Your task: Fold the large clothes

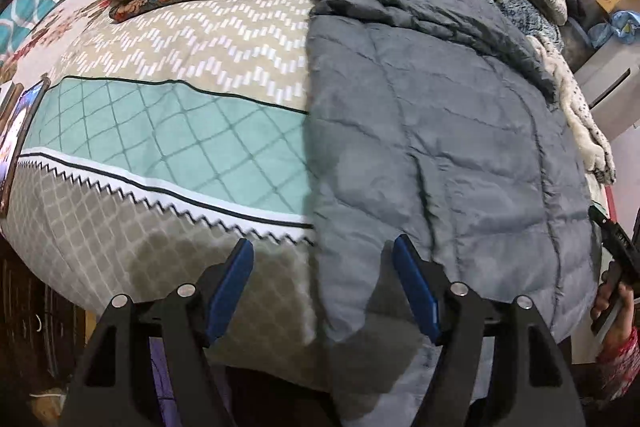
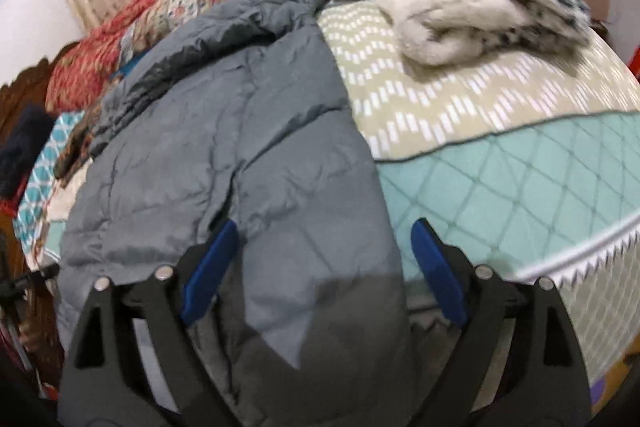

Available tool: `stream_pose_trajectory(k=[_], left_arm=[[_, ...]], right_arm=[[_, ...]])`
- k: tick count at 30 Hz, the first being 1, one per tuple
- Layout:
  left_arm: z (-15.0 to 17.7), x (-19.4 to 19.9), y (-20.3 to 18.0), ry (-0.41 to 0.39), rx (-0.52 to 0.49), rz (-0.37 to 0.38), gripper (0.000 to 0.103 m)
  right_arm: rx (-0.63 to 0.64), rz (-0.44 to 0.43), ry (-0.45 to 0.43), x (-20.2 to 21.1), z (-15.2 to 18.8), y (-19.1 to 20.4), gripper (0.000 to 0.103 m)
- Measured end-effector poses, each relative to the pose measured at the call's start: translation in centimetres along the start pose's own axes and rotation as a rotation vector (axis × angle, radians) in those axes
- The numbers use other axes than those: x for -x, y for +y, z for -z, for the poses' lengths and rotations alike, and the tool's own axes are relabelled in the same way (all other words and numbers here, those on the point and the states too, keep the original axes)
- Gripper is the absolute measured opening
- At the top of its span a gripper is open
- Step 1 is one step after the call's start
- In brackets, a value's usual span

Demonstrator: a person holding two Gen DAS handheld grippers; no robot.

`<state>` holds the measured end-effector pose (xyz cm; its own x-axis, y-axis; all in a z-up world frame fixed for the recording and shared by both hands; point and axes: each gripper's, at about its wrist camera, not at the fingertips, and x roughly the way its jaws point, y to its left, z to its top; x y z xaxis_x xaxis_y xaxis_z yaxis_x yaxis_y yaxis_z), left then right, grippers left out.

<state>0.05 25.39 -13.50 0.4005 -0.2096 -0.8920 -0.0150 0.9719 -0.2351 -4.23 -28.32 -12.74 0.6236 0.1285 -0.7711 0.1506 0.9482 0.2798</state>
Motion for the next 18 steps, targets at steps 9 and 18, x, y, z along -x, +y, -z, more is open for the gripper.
stream_pose_trajectory(k=[9,18], left_arm=[[2.3,-0.1,-1.9,0.014,-0.048,-0.045,0.000],[3.4,0.0,-2.1,-0.009,-0.067,-0.072,0.000]], right_arm=[[-0.038,0.048,-0.031,2.3,1.3,-0.5,0.085],[-0.038,0.009,-0.032,2.3,1.2,0.8,0.085]])
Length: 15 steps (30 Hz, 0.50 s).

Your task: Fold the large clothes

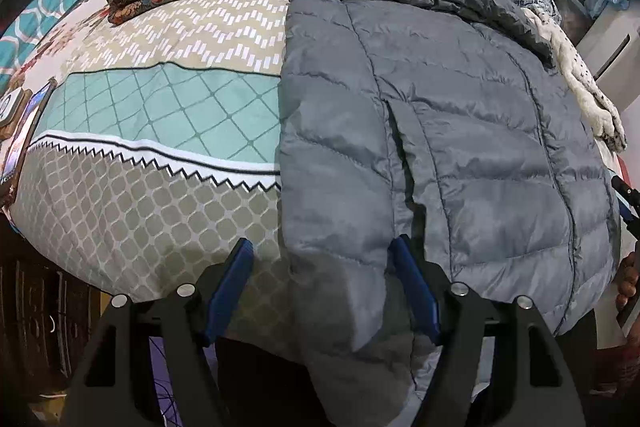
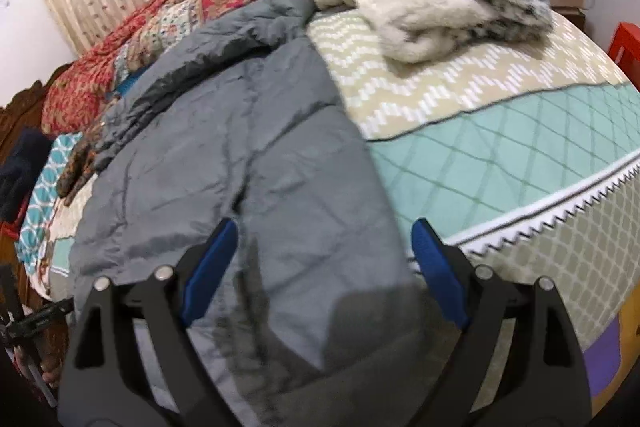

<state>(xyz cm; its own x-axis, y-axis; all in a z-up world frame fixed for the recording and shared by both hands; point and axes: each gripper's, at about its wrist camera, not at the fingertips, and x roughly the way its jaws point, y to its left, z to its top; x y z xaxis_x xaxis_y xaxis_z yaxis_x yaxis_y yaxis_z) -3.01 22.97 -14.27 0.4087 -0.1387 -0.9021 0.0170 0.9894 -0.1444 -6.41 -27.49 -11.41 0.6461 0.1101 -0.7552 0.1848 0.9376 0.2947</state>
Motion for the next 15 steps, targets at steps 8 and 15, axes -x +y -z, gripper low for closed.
stream_pose_trajectory(k=[8,15], left_arm=[[-3.2,1.5,-0.4,-0.123,0.013,-0.071,0.000],[-7.4,1.0,-2.6,-0.229,-0.020,-0.057,0.000]], right_arm=[[0.150,0.049,-0.003,-1.5,-1.9,5.6,0.089],[0.222,0.074,-0.040,-3.2,-3.9,9.9,0.097]])
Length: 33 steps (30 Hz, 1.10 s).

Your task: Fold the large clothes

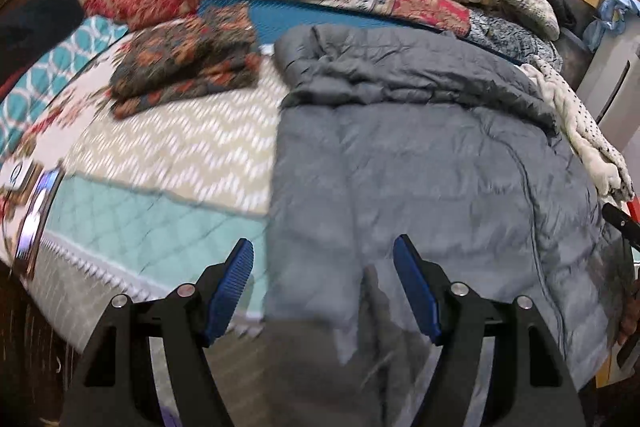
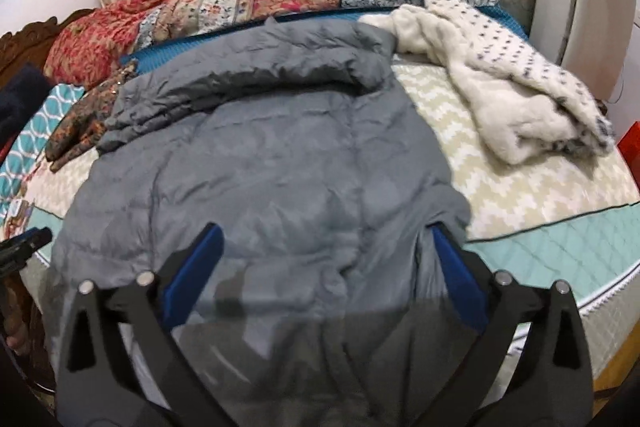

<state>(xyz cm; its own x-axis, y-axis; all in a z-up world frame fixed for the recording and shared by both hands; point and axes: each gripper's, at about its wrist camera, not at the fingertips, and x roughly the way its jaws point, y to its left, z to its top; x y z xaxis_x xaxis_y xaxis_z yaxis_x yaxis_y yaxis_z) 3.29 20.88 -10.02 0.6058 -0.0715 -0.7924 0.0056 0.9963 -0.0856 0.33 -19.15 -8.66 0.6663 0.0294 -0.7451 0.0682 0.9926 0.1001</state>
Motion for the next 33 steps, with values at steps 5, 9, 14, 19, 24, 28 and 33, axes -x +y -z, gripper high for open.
stream_pose_trajectory(k=[5,9,14,19,24,28,33], left_arm=[[-0.1,-3.3,-2.1,0.027,-0.031,0.008,0.000],[1.5,-5.6,-2.3,0.054,-0.052,-0.008,0.000],[2.5,-5.9,-2.3,0.011,-0.075,-0.007,0.000],[1.9,-4.7,-0.8,0.057,-0.088,0.016,0.000],[3.4,-0.4,4.6,0.065,0.046,0.041,0.000],[6.0,1.3,7.6,0.142,0.180,0.169,0.000],[8.0,1.3,6.4,0.203,0.197,0.291,0.000]], right_arm=[[-0.076,0.086,0.114,-4.1,0.8,-0.7,0.097],[-0.124,0.088,0.156,-5.2,1.4,-2.4,0.097],[-0.211,0.154,0.043,-2.0,1.4,-4.0,0.096],[-0.192,0.125,0.008,-0.2,-0.2,-5.4,0.096],[-0.133,0.027,0.075,0.2,-0.6,-7.3,0.096],[-0.168,-0.023,0.142,0.5,1.6,-8.8,0.096],[-0.255,-0.098,0.193,0.2,4.3,-10.2,0.096]])
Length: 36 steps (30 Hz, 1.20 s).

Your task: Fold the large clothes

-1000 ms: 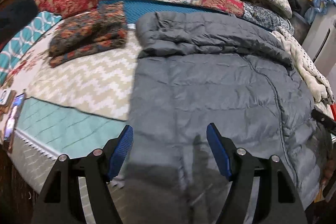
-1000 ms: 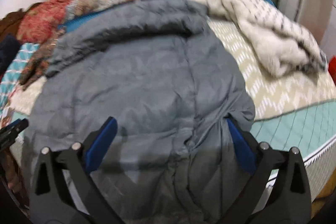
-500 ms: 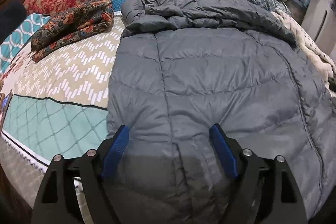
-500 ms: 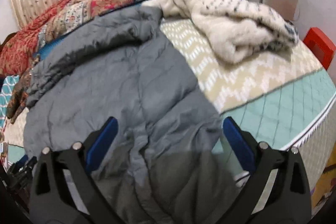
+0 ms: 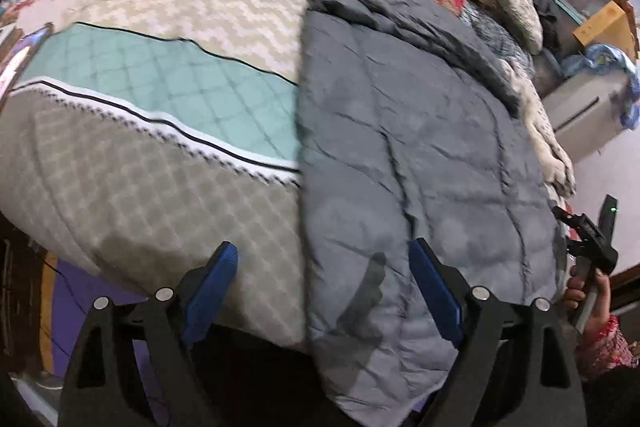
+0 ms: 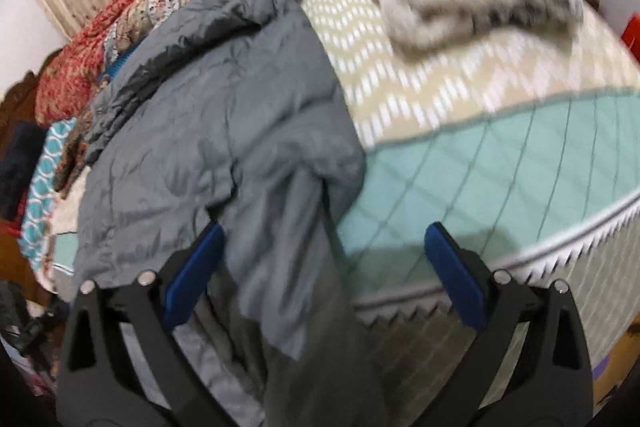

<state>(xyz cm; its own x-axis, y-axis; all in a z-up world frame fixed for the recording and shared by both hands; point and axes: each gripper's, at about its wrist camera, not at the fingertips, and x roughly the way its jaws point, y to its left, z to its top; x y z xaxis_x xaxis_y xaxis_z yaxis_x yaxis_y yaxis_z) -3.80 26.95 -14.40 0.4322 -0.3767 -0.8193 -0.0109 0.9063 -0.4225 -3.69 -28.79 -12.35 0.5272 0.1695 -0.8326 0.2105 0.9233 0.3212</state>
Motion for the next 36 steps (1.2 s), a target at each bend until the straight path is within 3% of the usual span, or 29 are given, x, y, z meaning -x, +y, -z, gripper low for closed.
stream_pose_trajectory(k=[2,4,8,9,10,11,13,16,24,28,32,34,36], left_arm=[[0.2,-0.8,-0.6,0.022,0.013,0.025,0.000],[0.4,-1.7,-1.4,0.029,0.005,-0.013,0.000],[1.0,-2.0,-3.0,0.027,-0.079,-0.079,0.000],[1.1,-2.1,-3.6,0.025,-0.113,-0.110,0.000],[1.2,-2.2,-3.9,0.030,-0.136,-0.123,0.000],[1.1,-2.0,-4.0,0.039,-0.147,-0.119,0.000],[0.9,-1.6,-4.4,0.040,-0.158,-0.097,0.007],[0.3,0.0,-5.2,-0.012,-0.200,-0.097,0.011],[-2.0,6.9,-3.0,-0.112,-0.134,-0.065,0.011],[-1.0,8.4,-2.2,-0.103,-0.143,-0.091,0.011],[0.6,6.7,-1.0,-0.022,-0.158,-0.154,0.011],[1.4,4.7,-0.3,0.044,-0.145,-0.204,0.011],[1.8,3.8,0.3,0.078,-0.138,-0.239,0.010]], right_arm=[[0.017,-0.008,0.002,0.0,0.5,0.1,0.096],[0.032,-0.013,0.004,0.0,0.7,0.2,0.096],[0.032,-0.104,0.028,0.4,1.5,0.7,0.095],[0.047,-0.120,0.035,0.5,1.8,0.9,0.083],[0.067,-0.131,0.045,0.5,2.0,1.3,0.064],[0.084,-0.134,0.057,0.5,2.3,1.7,0.057],[0.104,-0.176,0.085,0.6,3.0,2.6,0.021],[0.132,-0.203,0.071,1.7,3.7,3.8,0.012],[0.232,-0.304,0.038,8.0,5.4,6.8,0.010],[0.249,-0.302,0.108,8.4,8.1,6.1,0.010],[0.240,-0.230,0.220,6.7,11.1,4.3,0.011],[0.177,-0.200,0.255,6.0,11.8,2.7,0.034],[0.112,-0.184,0.232,6.6,11.5,0.8,0.055]])
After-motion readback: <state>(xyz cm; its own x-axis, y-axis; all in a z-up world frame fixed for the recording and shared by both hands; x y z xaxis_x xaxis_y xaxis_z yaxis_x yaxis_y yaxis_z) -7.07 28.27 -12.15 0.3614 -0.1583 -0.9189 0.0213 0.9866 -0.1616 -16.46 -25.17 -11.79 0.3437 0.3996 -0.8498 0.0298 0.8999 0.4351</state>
